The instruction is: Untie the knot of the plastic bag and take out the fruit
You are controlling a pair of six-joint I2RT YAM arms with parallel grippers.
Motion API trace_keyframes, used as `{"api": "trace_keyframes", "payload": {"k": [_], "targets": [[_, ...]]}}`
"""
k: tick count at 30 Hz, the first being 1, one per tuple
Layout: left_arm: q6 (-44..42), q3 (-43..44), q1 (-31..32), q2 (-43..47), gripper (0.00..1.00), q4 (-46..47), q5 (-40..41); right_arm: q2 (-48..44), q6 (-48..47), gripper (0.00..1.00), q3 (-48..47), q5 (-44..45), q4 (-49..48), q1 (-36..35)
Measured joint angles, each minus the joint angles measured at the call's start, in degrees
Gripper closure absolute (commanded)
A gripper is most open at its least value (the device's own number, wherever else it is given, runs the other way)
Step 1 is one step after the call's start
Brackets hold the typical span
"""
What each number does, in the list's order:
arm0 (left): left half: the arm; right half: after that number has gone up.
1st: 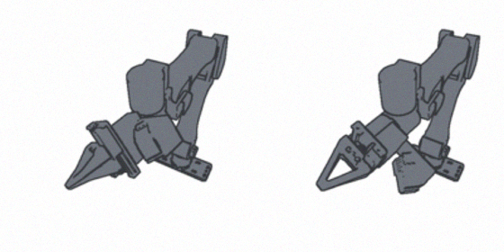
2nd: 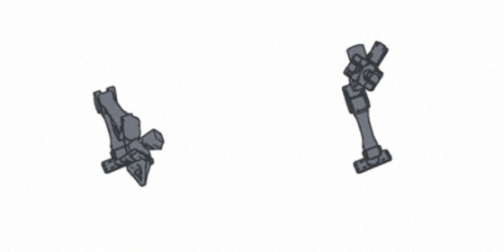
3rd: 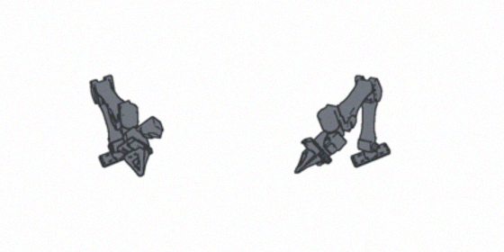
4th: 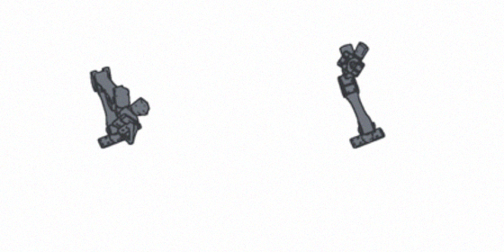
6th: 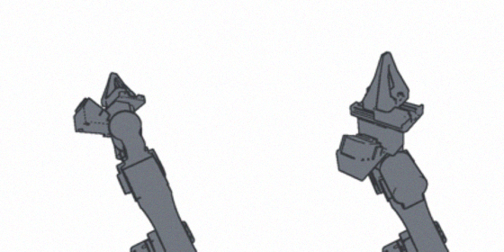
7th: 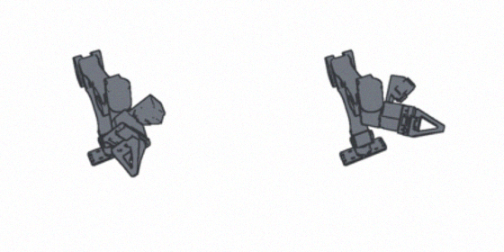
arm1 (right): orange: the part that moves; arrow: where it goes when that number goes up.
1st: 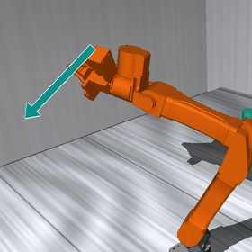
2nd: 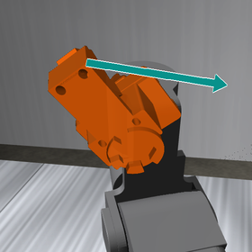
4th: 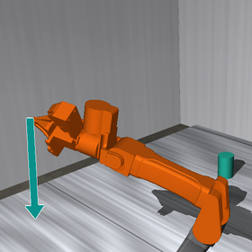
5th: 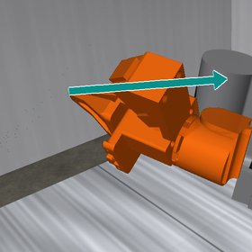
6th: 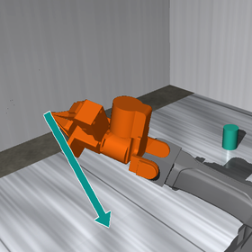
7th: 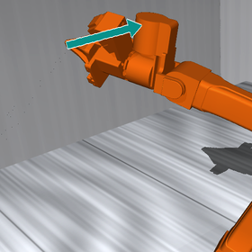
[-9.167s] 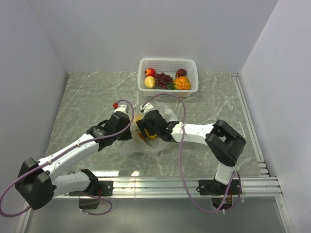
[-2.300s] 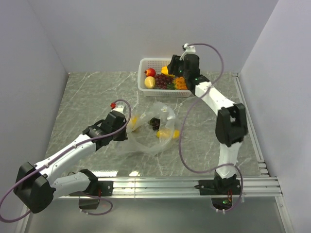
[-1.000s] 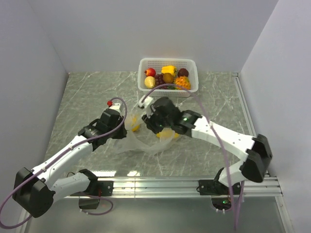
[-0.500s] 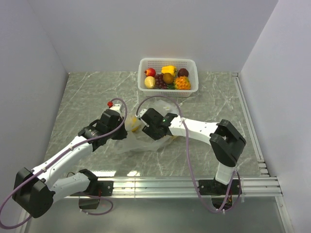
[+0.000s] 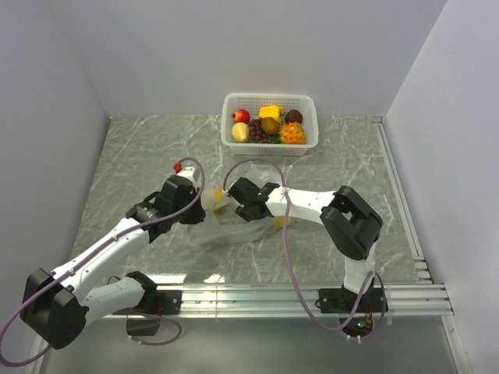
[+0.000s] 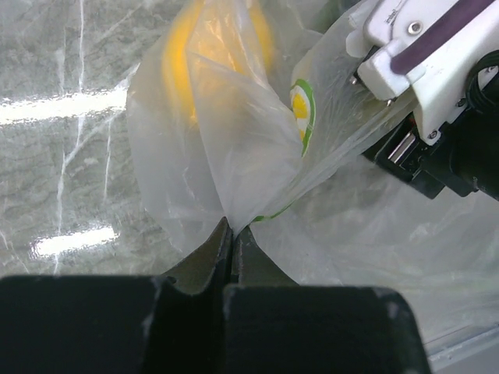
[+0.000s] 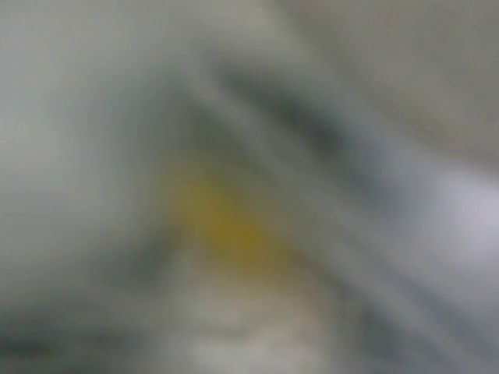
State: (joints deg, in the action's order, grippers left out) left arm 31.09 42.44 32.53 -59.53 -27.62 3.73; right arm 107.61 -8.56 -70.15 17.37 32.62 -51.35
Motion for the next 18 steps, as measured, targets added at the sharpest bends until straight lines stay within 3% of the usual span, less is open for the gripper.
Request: {"api": "trace_keyframes", "payload": {"k": [1, 2, 5, 9, 13, 18], "targets": [[0.0, 0.0, 0.0, -0.09, 0.99, 0.0, -0.04, 0.13, -0.15, 0.64, 0.0, 0.0, -0.09, 0.0], [0.0, 0.0, 0.0, -0.22, 0.99, 0.02, -0.07, 0.2, -0.57, 0.75, 0.0, 0.11, -0.22, 0.0], [0.0, 0.0, 0.0, -0.48, 0.99, -0.02, -0.07, 0.09, -0.15, 0.92, 0.04, 0.0, -0.42, 0.09], [0.0, 0.0, 0.0, -0.59, 0.99, -0.02, -0.07, -2.38, 0.24, 0.99, 0.9, -4.17, -0.44, 0.13], [0.0, 0.0, 0.0, -0.85, 0.99, -0.02, -0.07, -10.69, 1.38, 1.0, 2.25, -12.96, -1.86, 0.13], [0.02, 0.0, 0.0, -1.09, 0.99, -0.04, -0.07, -24.46, 4.17, 1.0, 5.27, -25.03, -14.34, 0.13]]}}
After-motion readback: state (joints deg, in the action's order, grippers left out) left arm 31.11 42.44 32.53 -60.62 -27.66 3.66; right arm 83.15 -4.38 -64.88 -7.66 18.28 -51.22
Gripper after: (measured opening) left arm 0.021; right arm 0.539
